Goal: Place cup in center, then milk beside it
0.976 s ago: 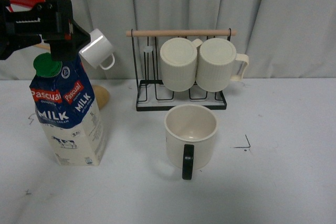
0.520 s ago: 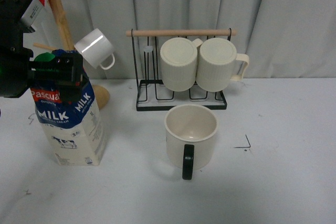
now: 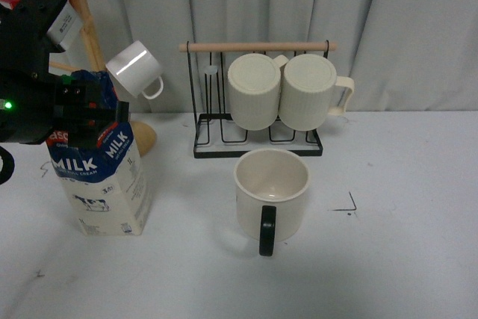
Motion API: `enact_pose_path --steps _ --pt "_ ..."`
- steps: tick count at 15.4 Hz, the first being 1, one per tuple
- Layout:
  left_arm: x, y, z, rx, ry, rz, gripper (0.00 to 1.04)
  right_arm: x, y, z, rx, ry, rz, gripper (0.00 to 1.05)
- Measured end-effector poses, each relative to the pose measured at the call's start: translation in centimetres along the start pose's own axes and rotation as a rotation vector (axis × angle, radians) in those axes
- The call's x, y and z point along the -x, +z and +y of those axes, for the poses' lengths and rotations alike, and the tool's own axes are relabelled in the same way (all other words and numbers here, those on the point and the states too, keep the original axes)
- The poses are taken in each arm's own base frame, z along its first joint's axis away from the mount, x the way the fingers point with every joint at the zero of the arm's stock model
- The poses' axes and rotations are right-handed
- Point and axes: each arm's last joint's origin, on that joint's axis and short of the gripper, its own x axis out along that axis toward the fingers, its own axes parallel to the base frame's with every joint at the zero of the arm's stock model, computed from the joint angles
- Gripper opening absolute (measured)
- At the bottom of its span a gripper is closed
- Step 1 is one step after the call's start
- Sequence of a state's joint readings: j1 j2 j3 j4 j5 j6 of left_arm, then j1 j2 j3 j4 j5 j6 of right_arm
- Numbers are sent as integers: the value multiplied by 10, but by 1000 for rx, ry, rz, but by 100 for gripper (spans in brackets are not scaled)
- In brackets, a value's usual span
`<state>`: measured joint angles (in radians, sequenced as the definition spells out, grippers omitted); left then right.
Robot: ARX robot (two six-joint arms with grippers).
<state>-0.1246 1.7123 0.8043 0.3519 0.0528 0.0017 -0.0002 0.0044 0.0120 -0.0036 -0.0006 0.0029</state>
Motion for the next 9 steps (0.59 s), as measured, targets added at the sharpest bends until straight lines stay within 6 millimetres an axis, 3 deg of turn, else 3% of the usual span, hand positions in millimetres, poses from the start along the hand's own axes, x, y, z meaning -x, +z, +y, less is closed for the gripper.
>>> enact_pose_path --steps 1,4,9 --pt "0 0 -2 -6 8 1 18 0 0 0 0 0 0 98" --pt "2 2 -13 -23 10 0 17 0 0 0 0 0 0 98" --pt "5 13 -51 -44 -33 -61 17 0 0 0 0 0 0 98"
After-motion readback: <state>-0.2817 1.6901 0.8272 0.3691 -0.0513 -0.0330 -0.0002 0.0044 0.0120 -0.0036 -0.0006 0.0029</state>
